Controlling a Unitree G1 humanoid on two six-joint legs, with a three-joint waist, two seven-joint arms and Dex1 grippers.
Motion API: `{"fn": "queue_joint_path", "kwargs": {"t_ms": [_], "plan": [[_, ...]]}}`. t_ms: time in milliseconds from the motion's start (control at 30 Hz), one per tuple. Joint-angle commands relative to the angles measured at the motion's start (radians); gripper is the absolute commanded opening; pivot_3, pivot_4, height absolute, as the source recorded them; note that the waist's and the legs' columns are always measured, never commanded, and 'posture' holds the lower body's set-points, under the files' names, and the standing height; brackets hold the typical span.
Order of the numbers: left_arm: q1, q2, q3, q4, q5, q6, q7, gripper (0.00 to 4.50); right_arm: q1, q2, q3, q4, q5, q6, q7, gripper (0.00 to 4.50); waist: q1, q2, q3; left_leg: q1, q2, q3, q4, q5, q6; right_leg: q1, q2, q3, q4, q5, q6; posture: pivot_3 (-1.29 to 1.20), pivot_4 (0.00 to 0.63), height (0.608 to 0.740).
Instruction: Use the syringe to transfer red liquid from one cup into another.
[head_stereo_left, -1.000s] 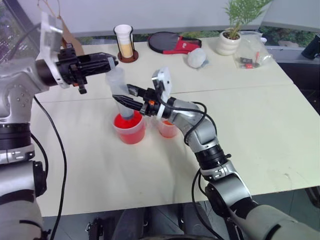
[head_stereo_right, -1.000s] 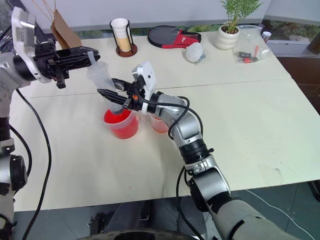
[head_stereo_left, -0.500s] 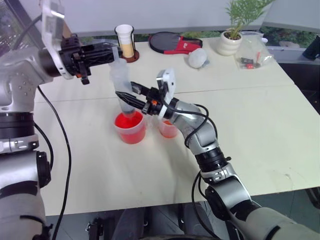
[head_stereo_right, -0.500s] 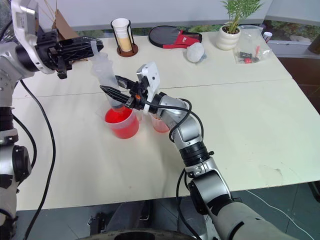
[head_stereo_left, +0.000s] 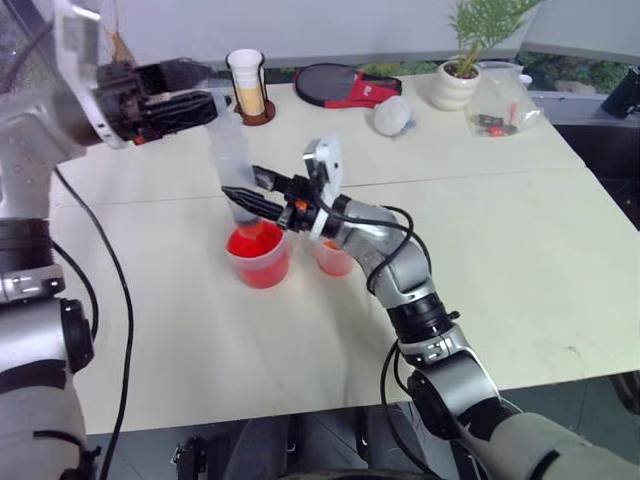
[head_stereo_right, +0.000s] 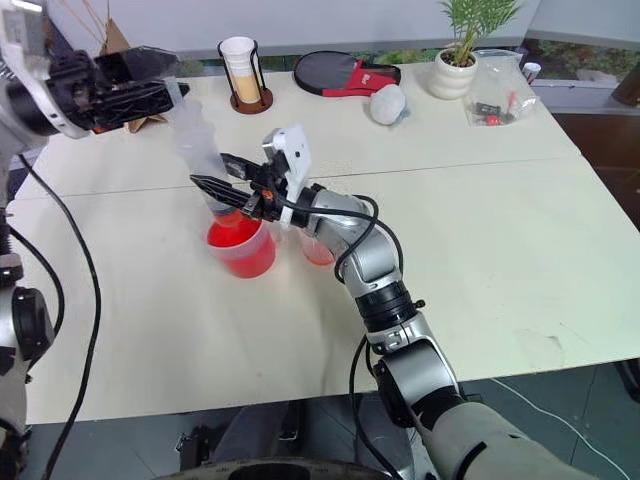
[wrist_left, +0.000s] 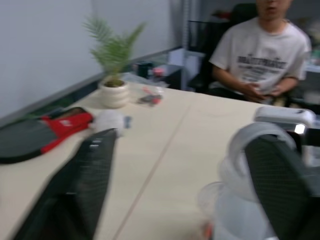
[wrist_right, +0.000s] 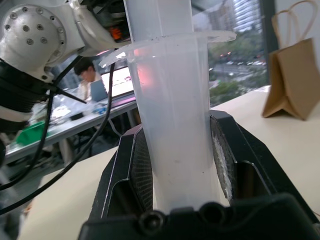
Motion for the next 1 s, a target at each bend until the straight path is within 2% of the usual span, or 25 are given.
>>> {"fn": "queue_joint_path", "kwargs": {"t_ms": [33,200,333,433,567,700,1000], "plan": [[0.11,0.085,0.043,-0.07,-0.017,0.035,-0.06,3.98,-0.067,0.005,-0.059,-0.131,0.082,0.07,-0.027,1.31,-0.007,0.0,0.0,0.0,0.0,0.0,0.0,0.0,0.0,0.0,0.0,0.0,0.0,0.0,0.0,0.0,0.15,0.74],[0.303,0.144,0.122,-0.138,-0.07,0.096,-0.08,3.98,-0.102,-0.021,-0.127,-0.189,0.149,0.17,-0.071,1.31,-0.003,0.0,0.0,0.0,0.0,-0.001,0.0,0.0,0.0,0.001,0.0,0.0,0.0,0.0,0.0,0.0,0.15,0.74],[0.379,0.114,0.199,-0.173,-0.104,0.107,-0.006,3.98,-0.114,-0.038,-0.157,-0.208,0.174,0.205,-0.096,1.31,0.005,-0.001,0.0,0.0,0.0,-0.002,0.0,0.0,0.0,0.001,0.0,0.0,0.0,0.0,0.0,0.0,0.15,0.74],[0.377,0.078,0.227,-0.186,-0.123,0.101,0.054,3.98,-0.152,-0.058,-0.234,-0.22,0.234,0.257,-0.151,1.31,0.018,-0.001,0.0,0.0,-0.001,-0.002,0.001,0.0,0.0,0.001,-0.001,0.001,-0.001,0.0,0.0,0.0,0.15,0.74],[0.319,0.041,0.192,-0.183,-0.128,0.088,0.078,3.98,-0.16,-0.166,-0.312,-0.274,0.278,0.32,-0.187,1.31,0.031,-0.001,0.0,0.0,-0.001,-0.002,0.002,0.0,0.0,0.001,-0.001,0.0,-0.001,0.0,0.0,0.0,0.15,0.74],[0.234,-0.007,0.125,-0.17,-0.117,0.072,0.068,3.98,-0.09,-0.27,-0.329,-0.353,0.297,0.374,-0.19,1.31,0.042,-0.001,-0.001,0.0,-0.002,-0.001,0.002,0.0,0.0,0.001,-0.001,0.001,-0.001,0.0,0.0,0.0,0.15,0.74],[0.002,-0.129,-0.026,-0.011,-0.055,-0.008,-0.013,3.98,0.127,-0.347,-0.29,-0.502,0.273,0.378,-0.216,1.31,0.038,-0.002,-0.001,0.0,-0.001,0.001,0.002,0.0,0.0,0.001,0.0,0.001,-0.001,0.0,0.0,0.0,0.15,0.74]]}}
